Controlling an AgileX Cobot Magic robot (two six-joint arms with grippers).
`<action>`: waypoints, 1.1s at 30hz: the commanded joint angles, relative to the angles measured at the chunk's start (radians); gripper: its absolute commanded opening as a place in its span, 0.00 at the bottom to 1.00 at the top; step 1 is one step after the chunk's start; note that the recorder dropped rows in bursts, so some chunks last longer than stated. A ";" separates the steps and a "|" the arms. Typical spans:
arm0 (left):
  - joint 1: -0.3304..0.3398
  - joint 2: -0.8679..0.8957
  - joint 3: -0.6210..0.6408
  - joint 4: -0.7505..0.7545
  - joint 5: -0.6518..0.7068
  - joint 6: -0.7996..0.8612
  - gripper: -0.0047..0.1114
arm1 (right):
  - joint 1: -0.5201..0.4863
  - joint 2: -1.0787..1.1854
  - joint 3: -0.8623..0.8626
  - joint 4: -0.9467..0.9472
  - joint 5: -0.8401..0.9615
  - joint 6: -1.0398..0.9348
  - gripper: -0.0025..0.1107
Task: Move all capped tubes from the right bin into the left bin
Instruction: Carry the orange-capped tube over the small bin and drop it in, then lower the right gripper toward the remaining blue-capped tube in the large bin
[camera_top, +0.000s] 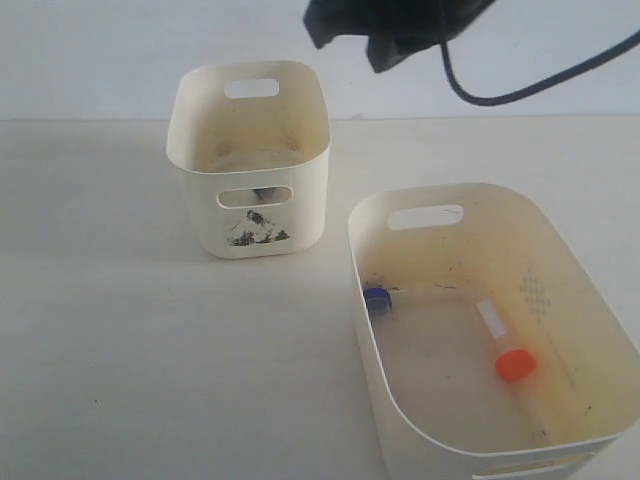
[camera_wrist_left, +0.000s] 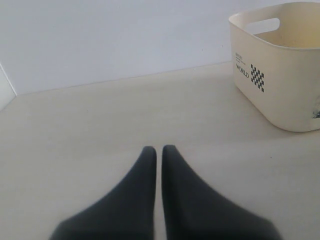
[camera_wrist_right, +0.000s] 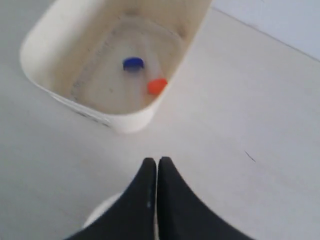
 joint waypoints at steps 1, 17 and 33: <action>0.001 -0.003 -0.004 -0.001 -0.008 -0.012 0.08 | -0.001 -0.068 -0.005 -0.144 0.166 0.022 0.02; 0.001 -0.003 -0.004 -0.001 -0.008 -0.012 0.08 | -0.001 -0.344 0.213 -0.123 0.284 0.192 0.02; 0.001 -0.003 -0.004 -0.001 -0.008 -0.012 0.08 | -0.001 -0.212 0.645 0.214 -0.150 0.214 0.02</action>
